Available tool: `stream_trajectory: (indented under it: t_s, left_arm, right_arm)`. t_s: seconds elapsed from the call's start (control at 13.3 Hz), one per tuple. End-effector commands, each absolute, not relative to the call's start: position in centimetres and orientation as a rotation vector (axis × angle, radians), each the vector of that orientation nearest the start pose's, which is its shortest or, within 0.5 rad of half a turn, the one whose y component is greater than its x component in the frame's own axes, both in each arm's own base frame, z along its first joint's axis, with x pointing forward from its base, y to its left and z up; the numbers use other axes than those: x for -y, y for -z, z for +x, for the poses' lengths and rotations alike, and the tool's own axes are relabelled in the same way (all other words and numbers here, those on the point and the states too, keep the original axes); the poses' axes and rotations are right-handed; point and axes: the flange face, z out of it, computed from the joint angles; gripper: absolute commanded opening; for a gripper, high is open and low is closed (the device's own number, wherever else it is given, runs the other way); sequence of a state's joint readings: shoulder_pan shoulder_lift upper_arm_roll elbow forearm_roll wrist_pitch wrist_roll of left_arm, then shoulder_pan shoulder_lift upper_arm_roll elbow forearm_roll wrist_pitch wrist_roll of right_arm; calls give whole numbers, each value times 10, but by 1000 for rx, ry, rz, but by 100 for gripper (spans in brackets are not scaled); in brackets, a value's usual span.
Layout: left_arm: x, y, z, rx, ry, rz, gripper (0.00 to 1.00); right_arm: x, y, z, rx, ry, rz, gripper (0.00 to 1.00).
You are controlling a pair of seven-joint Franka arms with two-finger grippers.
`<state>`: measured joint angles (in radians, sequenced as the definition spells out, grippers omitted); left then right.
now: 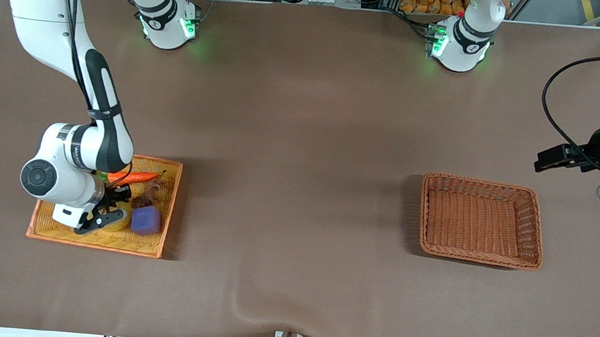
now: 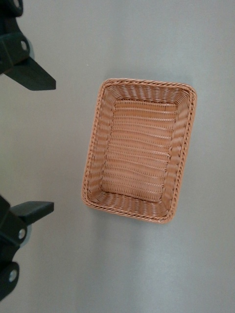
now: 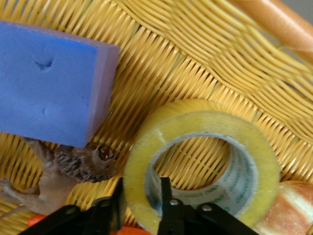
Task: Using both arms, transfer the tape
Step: 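Reach the right gripper down to the tape roll in the yellow tray, then grasp the tape roll with the right gripper and lift it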
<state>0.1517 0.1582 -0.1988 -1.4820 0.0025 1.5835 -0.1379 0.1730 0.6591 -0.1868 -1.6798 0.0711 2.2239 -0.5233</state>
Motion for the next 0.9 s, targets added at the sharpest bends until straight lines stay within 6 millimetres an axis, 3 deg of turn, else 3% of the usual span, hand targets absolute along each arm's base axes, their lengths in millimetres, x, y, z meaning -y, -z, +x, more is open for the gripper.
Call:
stream_trajectory:
  t_s: [0.0, 0.08, 0.23, 0.45, 0.53, 0.68, 0.83]
  left_arm:
    - [26, -584, 603, 121, -50, -3177, 100]
    - [29, -582, 603, 121, -54, -3176, 100]
    - [29, -574, 607, 119, -74, -3177, 100]
    - [43, -569, 612, 80, -61, -3175, 100]
    - [44, -569, 613, 78, -51, -3173, 100]
    - [45, -565, 618, 69, -41, -3177, 100]
    - [53, -551, 626, 51, -32, -3183, 100]
  right_arm:
    - [-8, -219, 668, 764, -212, -3055, 0]
    - [-14, -233, 668, 769, -232, -3042, 0]
    - [-28, -300, 676, 786, -270, -3011, 0]
    - [-80, -391, 682, 800, -378, -2979, 0]
    - [-111, -411, 677, 741, -406, -3003, 0]
    - [-201, -440, 660, 583, -382, -3022, 0]
    - [-291, -436, 629, 371, -427, -2915, 0]
